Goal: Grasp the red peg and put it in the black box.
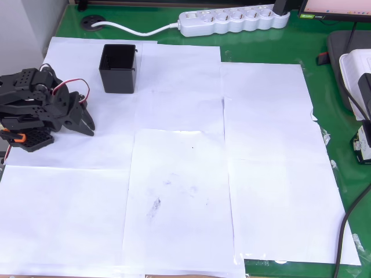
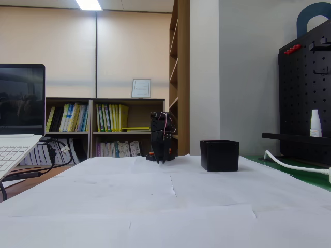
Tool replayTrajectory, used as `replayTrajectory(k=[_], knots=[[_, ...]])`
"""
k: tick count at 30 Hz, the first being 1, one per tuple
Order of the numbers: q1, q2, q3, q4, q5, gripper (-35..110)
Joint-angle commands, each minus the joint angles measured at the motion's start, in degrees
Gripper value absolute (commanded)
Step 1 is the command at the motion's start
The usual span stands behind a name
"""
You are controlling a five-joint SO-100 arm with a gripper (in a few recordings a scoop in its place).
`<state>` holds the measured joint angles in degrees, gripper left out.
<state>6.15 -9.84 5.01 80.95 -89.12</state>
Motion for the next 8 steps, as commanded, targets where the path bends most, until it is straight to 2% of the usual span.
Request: replayTrajectory(k=[1, 8], knots=[[1.6, -0.8, 1.0, 5.1, -0.8, 1], [1.3, -0.8, 1.0, 5.1, -0.8, 1]])
